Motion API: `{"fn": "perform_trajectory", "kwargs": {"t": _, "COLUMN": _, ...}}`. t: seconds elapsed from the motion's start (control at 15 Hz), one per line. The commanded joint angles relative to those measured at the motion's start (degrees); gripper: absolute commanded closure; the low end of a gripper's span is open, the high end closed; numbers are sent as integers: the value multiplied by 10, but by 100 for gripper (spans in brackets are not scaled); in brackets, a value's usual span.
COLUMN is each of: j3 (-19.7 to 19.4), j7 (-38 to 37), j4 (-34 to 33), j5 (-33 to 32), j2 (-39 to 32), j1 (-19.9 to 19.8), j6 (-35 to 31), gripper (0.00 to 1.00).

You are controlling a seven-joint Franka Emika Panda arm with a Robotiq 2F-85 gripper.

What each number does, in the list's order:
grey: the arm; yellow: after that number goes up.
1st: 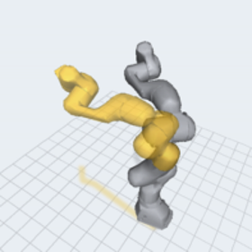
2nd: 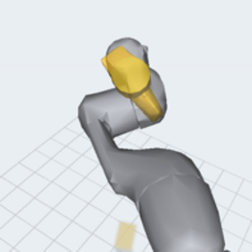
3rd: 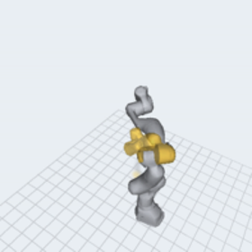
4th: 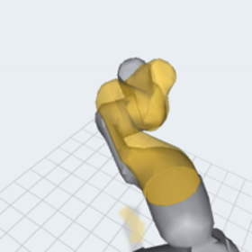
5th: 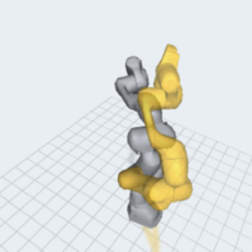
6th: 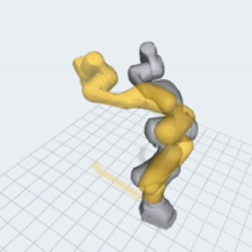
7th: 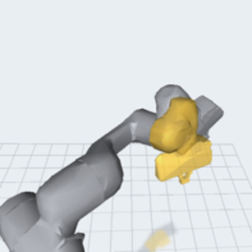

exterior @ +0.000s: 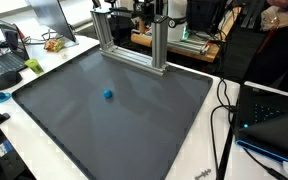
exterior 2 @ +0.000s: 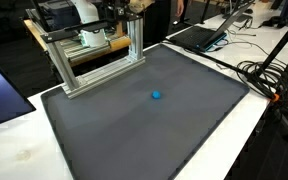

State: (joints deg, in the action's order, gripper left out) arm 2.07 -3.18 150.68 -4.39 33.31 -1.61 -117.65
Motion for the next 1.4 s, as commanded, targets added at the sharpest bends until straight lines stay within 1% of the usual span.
{"fn": "perform_trajectory", "kwargs": {"t": 0.0, "j3": 2, "j7": -15, "j4": -14, "j5": 3, "j2": -8, "j1": 2, "j6": 33, "gripper": 78}}
{"fn": "perform_trajectory", "kwargs": {"t": 0.2, "j3": 5, "j7": -27, "j4": -18, "j5": 2, "j2": -9, "j1": -1, "j6": 37, "gripper": 78}}
{"fn": "perform_trajectory", "kwargs": {"t": 0.33, "j3": 8, "j7": -45, "j4": -29, "j5": 1, "j2": -9, "j1": -5, "j6": 49, "gripper": 78}}
{"fn": "perform_trajectory", "kwargs": {"t": 0.67, "j3": 14, "j7": -85, "j4": -53, "j5": -5, "j2": -12, "j1": -12, "j6": 50, "gripper": 78}}
{"fn": "perform_trajectory", "kwargs": {"t": 1.07, "j3": 25, "j7": -116, "j4": -83, "j5": -9, "j2": -37, "j1": -12, "j6": 11, "gripper": 78}}
{"fn": "perform_trajectory", "kwargs": {"t": 1.33, "j3": 30, "j7": -124, "j4": -119, "j5": -12, "j2": -80, "j1": -12, "j6": -15, "gripper": 78}}
